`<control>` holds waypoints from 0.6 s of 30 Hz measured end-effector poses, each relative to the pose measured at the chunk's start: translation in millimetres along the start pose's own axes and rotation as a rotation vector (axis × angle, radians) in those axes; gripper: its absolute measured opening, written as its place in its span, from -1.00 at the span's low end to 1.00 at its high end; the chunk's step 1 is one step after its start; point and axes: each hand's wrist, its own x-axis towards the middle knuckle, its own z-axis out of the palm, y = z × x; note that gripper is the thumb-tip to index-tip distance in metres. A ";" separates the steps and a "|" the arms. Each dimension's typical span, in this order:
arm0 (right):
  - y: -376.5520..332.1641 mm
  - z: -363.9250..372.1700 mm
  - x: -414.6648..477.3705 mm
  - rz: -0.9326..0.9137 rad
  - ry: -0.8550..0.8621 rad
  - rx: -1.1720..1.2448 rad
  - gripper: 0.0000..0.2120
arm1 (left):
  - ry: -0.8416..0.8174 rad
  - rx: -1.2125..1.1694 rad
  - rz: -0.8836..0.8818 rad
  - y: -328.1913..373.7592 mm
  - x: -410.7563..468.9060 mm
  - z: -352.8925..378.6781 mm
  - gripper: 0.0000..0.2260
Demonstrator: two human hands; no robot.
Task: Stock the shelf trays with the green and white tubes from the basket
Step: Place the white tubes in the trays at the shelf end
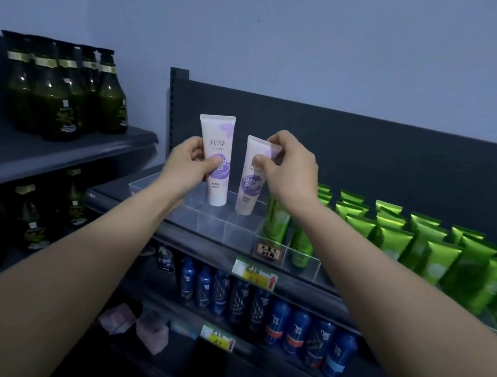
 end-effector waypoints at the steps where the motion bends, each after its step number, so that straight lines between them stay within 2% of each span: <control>1: -0.3 5.2 6.0 0.005 -0.006 -0.030 -0.82 | -0.010 -0.005 0.003 -3.1 7.5 -1.0 -0.83; 6: 0.7 29.4 34.2 0.010 -0.029 -0.235 -0.83 | -0.067 -0.021 0.002 -22.1 49.2 -6.4 -0.83; 12: 7.7 54.8 58.4 0.094 -0.079 -0.469 -0.88 | -0.209 -0.003 0.013 -40.7 87.7 -9.4 -0.81; 18: 16.2 72.8 69.7 0.200 -0.212 -0.713 -0.89 | -0.354 0.075 0.005 -60.2 111.6 -8.7 -0.76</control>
